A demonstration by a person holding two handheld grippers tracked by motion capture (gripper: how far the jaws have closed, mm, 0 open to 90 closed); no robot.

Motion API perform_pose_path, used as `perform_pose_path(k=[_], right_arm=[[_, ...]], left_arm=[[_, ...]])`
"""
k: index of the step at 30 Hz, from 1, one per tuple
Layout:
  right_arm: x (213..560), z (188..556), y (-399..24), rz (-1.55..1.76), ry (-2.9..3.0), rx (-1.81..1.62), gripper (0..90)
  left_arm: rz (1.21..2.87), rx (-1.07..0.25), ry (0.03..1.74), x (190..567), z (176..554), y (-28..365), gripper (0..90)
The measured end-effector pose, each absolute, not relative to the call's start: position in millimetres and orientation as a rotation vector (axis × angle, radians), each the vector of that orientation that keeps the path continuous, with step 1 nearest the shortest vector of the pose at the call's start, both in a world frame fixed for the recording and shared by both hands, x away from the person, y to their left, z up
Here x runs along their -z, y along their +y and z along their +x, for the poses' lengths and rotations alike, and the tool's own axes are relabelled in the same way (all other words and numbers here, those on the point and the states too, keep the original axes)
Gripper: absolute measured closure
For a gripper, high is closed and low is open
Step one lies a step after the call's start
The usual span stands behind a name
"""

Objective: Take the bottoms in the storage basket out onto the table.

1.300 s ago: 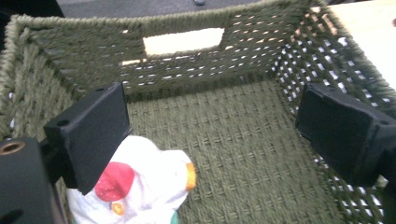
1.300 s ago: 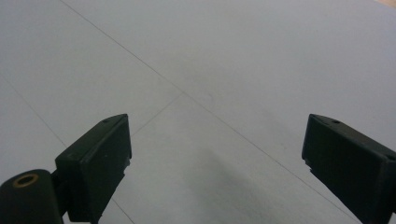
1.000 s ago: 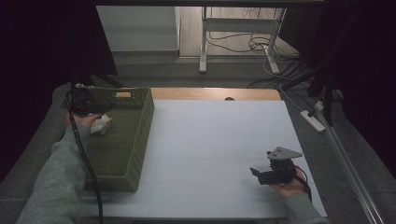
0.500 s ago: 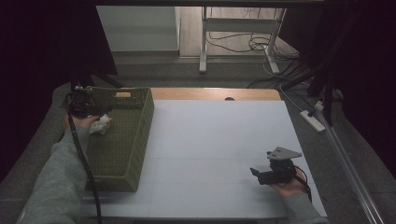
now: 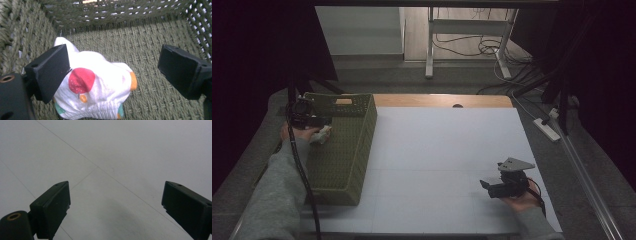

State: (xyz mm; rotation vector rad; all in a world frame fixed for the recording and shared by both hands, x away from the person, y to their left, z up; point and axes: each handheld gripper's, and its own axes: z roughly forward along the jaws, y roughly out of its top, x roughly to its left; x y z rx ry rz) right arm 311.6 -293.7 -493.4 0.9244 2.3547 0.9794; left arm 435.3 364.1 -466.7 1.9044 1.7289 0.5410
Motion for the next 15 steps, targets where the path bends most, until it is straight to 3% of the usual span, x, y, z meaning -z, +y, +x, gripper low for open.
perform_pose_path(k=[15], right_arm=[[493,311,-294,0.923,2.351,-0.982,8.7]], left_arm=[[2.016,-0.562,1.806,478,441,354,11.3]])
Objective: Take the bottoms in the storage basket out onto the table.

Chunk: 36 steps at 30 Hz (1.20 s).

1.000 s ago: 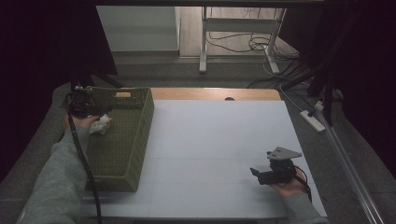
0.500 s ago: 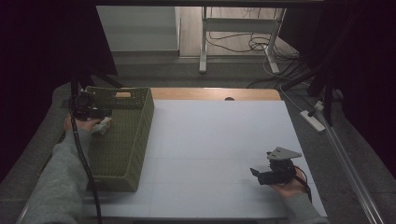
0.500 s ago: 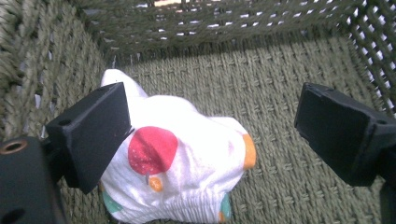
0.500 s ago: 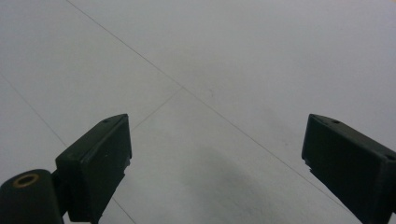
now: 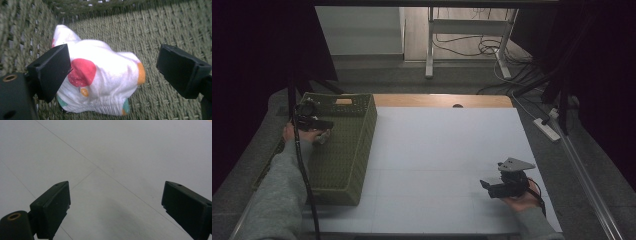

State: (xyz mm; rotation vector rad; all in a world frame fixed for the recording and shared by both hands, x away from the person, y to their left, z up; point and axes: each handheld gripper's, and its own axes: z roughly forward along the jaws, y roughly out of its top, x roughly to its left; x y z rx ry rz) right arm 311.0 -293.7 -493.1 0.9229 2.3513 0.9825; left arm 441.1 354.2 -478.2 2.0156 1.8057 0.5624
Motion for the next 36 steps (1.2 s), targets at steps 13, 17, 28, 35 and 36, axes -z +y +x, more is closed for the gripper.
perform_pose_path(k=[13,17,28,35,36], right_arm=[[493,311,-294,0.923,2.348,-0.979,8.7],[493,311,-294,0.923,2.348,-0.980,8.7],[494,311,-293,0.922,2.359,-0.971,8.7],[494,310,-293,0.917,2.367,-0.965,8.7],[494,310,-293,0.918,2.367,-0.965,8.7]], left_arm=[[2.075,-0.531,1.824,487,444,349,12.3],[2.089,-0.535,1.844,490,445,349,12.1],[2.132,-0.539,1.873,497,446,352,15.5],[2.188,-0.561,1.896,502,447,351,25.4],[2.194,-0.581,1.909,502,448,352,33.9]])
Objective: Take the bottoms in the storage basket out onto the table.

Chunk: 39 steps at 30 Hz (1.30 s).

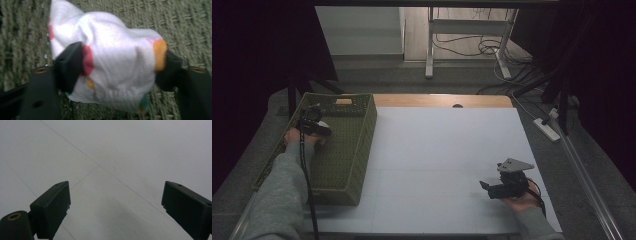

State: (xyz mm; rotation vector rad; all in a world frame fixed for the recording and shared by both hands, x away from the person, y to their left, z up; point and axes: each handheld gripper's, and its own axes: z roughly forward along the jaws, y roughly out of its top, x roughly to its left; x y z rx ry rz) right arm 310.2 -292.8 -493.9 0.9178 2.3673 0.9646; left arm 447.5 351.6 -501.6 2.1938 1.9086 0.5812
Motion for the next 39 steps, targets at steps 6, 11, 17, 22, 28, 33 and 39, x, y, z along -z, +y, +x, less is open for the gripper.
perform_pose_path(k=[6,11,17,22,28,33,39], right_arm=[[494,310,-293,0.917,2.366,-0.966,8.7],[494,310,-292,0.915,2.364,-0.965,8.8],[494,310,-293,0.917,2.365,-0.963,8.7],[494,310,-293,0.916,2.364,-0.965,8.8],[493,310,-293,0.915,2.360,-0.968,8.8],[493,310,-293,0.916,2.357,-0.969,8.8],[493,311,-293,0.918,2.358,-0.966,8.8]], left_arm=[[2.186,-0.595,1.920,501,446,354,51.6],[2.149,-0.575,1.928,500,444,358,69.1],[2.139,-0.583,1.920,498,443,359,74.1],[2.123,-0.588,1.905,493,442,359,75.8],[2.067,-0.581,1.894,488,439,362,76.3],[2.037,-0.600,1.829,478,437,360,76.4],[1.975,-0.588,1.773,466,434,357,76.4]])
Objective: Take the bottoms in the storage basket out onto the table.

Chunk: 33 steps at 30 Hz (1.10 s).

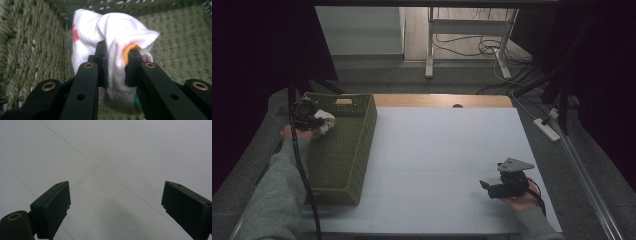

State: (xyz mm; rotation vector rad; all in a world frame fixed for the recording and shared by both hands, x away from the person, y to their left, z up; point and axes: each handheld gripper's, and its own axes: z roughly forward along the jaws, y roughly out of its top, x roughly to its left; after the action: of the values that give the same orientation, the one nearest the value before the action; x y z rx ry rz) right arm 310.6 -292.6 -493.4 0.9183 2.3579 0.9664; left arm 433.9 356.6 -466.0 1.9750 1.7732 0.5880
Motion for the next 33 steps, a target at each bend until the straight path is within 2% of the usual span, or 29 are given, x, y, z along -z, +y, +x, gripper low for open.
perform_pose_path(k=[12,18,33], right_arm=[[494,311,-293,0.926,2.353,-0.964,8.9],[494,311,-293,0.924,2.355,-0.963,8.8],[494,312,-293,0.933,2.352,-0.953,8.8]], left_arm=[[1.879,-0.562,1.721,447,421,356,76.3],[1.888,-0.595,1.663,441,416,350,76.3],[1.824,-0.572,1.595,432,405,353,76.2]])
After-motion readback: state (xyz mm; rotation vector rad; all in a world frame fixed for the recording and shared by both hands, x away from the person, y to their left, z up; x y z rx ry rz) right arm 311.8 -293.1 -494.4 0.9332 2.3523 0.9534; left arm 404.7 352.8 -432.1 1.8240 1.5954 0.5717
